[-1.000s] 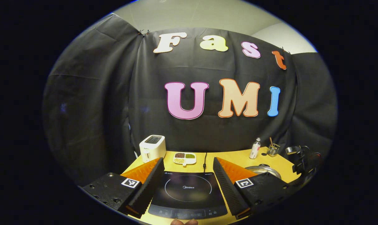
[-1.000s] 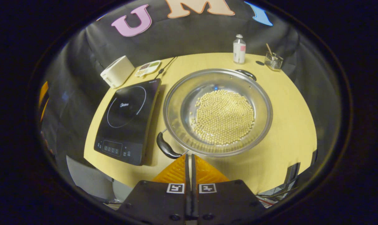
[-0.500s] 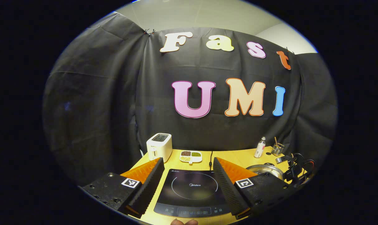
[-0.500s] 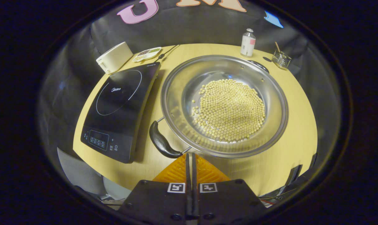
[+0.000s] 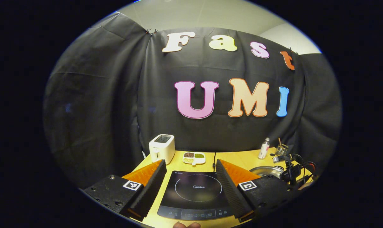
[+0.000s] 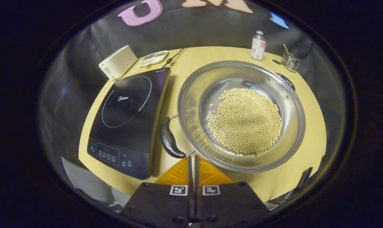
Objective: First push the handle of the pot to place it horizontally, then grasp the pot with both hands and set it on the induction cooktop.
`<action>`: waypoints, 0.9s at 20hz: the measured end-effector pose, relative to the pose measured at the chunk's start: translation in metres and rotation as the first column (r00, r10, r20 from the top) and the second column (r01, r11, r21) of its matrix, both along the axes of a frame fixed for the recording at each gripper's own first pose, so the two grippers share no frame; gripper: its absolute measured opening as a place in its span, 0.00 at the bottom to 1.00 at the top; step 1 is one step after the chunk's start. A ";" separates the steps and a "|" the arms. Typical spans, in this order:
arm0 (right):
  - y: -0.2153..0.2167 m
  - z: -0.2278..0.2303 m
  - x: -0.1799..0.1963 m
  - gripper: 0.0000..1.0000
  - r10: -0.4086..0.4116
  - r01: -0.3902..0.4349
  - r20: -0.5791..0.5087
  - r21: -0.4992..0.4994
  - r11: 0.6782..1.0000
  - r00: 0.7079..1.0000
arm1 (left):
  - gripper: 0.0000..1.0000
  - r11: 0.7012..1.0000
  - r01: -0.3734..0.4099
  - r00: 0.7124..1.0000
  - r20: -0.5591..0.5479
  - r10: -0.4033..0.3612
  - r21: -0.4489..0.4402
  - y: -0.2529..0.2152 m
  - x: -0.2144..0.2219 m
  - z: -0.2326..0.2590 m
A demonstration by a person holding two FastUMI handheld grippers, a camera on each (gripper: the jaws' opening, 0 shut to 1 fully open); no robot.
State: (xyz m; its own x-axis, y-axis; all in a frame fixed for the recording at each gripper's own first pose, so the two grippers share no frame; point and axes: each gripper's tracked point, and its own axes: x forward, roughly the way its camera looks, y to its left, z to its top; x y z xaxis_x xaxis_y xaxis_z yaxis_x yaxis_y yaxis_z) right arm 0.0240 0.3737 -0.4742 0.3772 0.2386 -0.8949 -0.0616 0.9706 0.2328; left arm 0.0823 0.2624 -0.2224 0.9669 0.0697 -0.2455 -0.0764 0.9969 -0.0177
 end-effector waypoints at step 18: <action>0.049 0.010 0.057 0.00 -0.115 0.113 0.018 0.096 0.989 0.993 | 0.96 0.999 -0.032 0.999 -0.009 0.032 0.027 0.023 -0.009 0.000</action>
State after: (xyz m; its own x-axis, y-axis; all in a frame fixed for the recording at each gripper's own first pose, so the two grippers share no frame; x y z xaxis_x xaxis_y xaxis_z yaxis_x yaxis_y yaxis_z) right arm 0.0805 0.4225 -0.4643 0.4271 0.2761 -0.8610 0.0419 0.9452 0.3239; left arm 0.0738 0.2851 -0.2228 0.9619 0.1070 -0.2517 -0.1079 0.9941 0.0100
